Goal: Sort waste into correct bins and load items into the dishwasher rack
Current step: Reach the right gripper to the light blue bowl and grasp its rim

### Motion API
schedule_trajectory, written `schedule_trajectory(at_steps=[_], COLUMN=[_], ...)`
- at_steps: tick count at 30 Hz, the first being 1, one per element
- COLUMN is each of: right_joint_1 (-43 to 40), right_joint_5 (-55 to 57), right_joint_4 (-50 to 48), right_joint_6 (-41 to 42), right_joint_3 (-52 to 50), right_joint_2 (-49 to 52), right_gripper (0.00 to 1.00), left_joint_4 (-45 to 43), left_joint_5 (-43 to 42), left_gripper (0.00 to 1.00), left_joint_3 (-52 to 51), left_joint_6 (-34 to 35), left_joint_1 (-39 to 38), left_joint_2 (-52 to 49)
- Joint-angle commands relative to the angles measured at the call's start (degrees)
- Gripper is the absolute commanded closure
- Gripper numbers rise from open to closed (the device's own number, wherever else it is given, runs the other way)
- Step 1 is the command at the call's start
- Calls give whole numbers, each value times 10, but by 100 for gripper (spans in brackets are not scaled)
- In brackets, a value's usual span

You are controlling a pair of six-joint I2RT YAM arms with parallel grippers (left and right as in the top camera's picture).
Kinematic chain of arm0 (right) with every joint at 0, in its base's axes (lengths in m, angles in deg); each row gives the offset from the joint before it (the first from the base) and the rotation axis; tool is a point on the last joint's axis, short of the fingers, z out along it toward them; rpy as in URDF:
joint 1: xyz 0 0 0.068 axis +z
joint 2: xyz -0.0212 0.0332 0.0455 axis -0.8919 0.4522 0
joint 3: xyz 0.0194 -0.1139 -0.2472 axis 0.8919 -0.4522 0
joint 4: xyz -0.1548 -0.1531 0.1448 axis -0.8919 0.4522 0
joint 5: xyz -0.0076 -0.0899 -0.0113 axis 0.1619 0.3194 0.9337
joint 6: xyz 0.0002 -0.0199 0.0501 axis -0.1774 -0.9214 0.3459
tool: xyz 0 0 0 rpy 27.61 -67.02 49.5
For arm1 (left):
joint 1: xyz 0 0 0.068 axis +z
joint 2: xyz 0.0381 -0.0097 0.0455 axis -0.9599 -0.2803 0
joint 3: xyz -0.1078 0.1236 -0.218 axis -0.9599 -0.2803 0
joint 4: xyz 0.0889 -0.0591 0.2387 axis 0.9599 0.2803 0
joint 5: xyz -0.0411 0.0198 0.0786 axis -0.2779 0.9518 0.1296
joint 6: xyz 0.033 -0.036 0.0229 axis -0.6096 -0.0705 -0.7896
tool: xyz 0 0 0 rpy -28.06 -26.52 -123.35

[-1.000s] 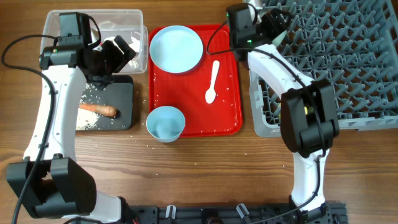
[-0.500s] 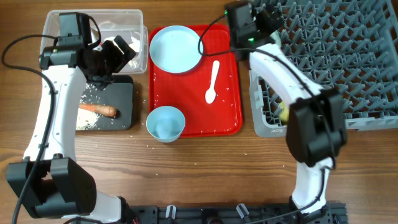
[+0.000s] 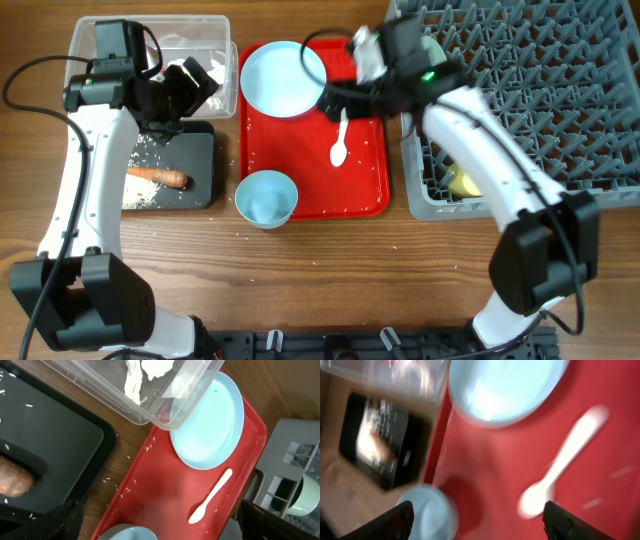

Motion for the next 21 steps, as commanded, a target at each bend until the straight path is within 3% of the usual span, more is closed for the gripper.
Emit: schedule_trajectory(at_steps=[1,7,13,18,21], right_joint_1=[62,137,177,176,174], right_joint_5=[-8,40,52,41,43], right_joint_4=[-38,-93,-92,-98,-98], right_joint_6=[174,260,294,298,298], right_joint_3=[-79,-135,-142,-142,-142], right_joint_2=[8,11,56,68,68], right_gripper=[28,38,55,76,94], left_joint_4=[-1,-1,-1,-1,-1], left_joint_5=[2,2,2,2,2], left_gripper=[0,0,0,0,0], left_joint_3=[2,2,2,2,2], left_joint_6=[-2,-2,-2,-2,-2], left_joint_1=[2,2,2,2,2], left_joint_2=[3,3,3,3,3])
